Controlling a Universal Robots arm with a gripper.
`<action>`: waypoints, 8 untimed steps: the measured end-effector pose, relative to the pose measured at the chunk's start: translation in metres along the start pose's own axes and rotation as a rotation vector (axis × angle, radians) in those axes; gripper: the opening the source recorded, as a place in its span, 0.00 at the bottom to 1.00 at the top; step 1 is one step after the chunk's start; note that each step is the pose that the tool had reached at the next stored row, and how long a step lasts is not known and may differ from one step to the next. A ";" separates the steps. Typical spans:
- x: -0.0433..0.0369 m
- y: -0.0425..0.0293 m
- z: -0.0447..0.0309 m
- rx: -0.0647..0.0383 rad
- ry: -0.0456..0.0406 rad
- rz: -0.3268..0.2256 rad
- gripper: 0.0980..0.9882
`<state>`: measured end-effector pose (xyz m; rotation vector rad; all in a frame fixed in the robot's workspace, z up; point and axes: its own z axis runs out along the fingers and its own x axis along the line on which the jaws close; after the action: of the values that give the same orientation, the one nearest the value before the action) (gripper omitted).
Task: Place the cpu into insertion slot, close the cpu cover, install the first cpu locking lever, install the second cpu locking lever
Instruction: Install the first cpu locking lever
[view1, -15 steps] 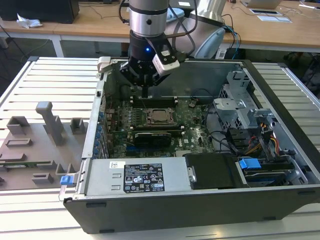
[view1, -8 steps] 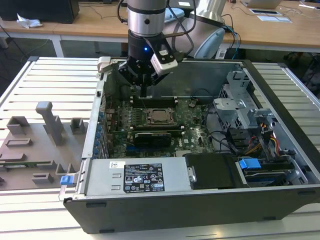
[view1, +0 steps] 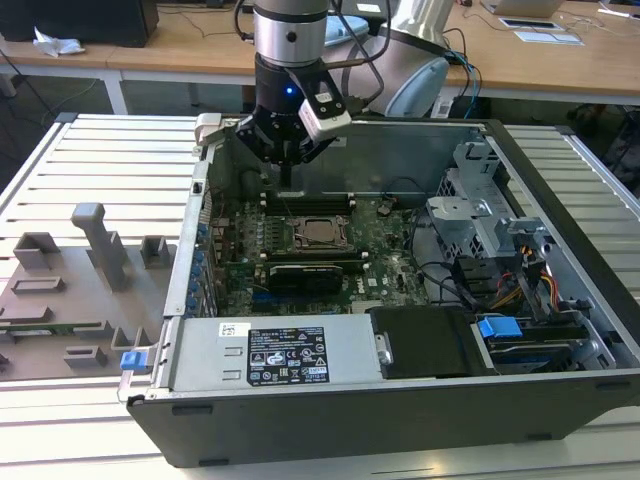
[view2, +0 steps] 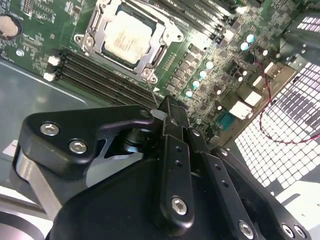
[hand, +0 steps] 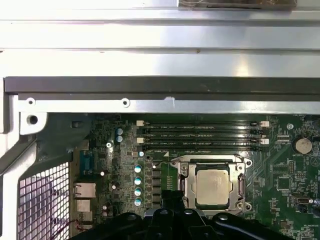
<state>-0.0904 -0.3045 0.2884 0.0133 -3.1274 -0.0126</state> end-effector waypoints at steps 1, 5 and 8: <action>0.0013 0.0011 0.0003 0.000 0.0000 0.000 0.01; 0.0092 0.0074 0.0021 0.000 0.0000 0.000 0.01; 0.0130 0.0113 0.0041 0.000 0.0000 0.000 0.01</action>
<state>-0.1035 -0.2934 0.2846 0.0131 -3.1275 -0.0121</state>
